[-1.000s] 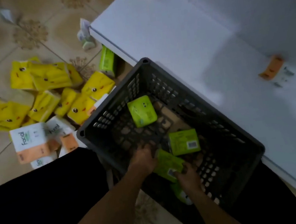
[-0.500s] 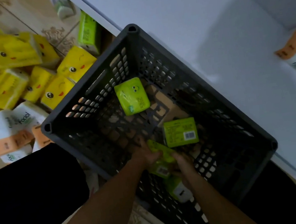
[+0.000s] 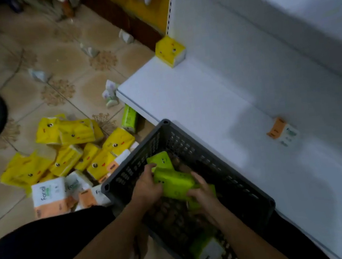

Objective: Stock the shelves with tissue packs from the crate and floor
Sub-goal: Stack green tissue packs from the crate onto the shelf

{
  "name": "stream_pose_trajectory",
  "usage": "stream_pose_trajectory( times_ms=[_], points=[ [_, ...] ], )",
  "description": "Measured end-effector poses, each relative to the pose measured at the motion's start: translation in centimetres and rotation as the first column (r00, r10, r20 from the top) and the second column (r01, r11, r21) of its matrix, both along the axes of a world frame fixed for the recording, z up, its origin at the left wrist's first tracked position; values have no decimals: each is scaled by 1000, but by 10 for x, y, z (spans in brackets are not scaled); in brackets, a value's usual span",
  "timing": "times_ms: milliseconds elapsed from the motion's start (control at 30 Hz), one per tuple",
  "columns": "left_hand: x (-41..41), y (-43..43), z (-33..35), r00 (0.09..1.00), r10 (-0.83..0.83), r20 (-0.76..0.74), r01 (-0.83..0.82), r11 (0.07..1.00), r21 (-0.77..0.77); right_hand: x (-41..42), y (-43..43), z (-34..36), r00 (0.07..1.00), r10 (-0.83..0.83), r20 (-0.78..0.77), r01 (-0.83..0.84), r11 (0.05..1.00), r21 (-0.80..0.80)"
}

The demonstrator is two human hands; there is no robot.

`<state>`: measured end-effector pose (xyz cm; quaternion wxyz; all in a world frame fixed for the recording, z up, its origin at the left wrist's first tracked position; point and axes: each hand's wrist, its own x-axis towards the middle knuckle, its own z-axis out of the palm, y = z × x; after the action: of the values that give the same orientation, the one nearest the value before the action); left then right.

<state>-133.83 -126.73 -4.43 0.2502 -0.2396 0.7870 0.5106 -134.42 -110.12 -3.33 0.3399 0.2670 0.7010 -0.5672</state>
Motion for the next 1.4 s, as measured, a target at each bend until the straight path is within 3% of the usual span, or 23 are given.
stream_pose_trajectory(
  times_ms=[267,367,533,767,900,1200,1400],
  points=[
    [-22,-35,173,910,134,-391,-63,980,188,-20,-39,176,920,27,-390,-18,1000,25],
    [-24,-57,228,855,105,-508,-31,988,153,-21,-51,230,812,96,-576,-66,995,72],
    [-21,-75,300,752,132,-646,-50,988,144,-23,-58,294,643,243,-726,-135,969,205],
    [-44,-64,370,616,134,-777,-59,991,124,-47,-58,374,410,271,-871,22,952,307],
    [-72,-52,413,541,-13,-841,-39,998,-40,-80,-46,414,309,286,-907,131,932,339],
    [-155,-32,435,460,-245,-853,85,969,-232,-165,-14,459,283,226,-932,328,891,315],
    [-204,-25,402,515,-372,-772,114,923,-369,-237,4,459,331,181,-926,414,854,315]
  ],
)
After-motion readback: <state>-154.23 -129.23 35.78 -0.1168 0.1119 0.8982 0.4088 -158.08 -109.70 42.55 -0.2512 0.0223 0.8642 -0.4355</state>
